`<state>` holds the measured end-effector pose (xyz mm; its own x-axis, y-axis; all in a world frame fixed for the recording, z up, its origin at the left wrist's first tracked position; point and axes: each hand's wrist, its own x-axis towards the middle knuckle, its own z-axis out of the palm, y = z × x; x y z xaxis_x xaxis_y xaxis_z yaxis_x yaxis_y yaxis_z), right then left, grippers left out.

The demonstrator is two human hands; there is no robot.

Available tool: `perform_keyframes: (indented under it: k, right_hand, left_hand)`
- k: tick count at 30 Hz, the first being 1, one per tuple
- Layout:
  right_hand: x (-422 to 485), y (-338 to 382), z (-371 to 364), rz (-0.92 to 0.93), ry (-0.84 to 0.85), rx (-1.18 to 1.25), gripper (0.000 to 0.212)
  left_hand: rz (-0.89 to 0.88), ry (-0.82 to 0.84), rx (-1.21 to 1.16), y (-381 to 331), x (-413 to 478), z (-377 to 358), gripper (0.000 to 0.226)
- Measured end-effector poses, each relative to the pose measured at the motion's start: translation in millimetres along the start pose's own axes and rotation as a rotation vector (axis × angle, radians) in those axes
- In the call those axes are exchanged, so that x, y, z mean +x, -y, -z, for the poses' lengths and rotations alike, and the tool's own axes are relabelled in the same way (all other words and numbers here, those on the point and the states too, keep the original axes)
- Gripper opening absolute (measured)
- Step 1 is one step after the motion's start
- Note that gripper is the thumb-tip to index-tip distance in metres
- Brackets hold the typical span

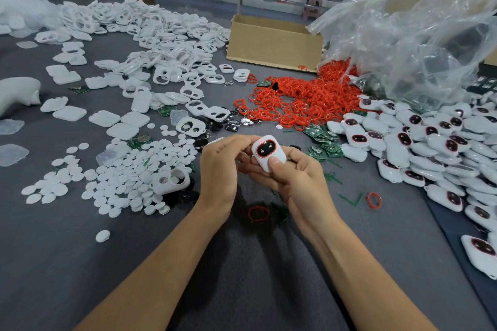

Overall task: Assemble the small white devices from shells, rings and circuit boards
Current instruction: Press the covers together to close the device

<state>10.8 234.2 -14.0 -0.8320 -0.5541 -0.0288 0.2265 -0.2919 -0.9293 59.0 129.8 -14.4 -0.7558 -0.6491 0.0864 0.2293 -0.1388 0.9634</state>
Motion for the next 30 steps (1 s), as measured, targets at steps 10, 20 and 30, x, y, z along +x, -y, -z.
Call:
perform_keyframes:
  k: [10,20,30]
  right_hand:
    - [0,3,1,0.002,0.024,0.032,0.022]
    - [0,6,4,-0.038,-0.002,0.072,0.023]
    - [20,76,69,0.195,-0.463,0.799,0.029]
  left_hand:
    - [-0.017,-0.005,0.034,-1,0,1,0.029]
    - [-0.020,-0.028,0.049,0,1,1,0.032]
    - [-0.071,-0.038,0.046,6,7,-1,0.036]
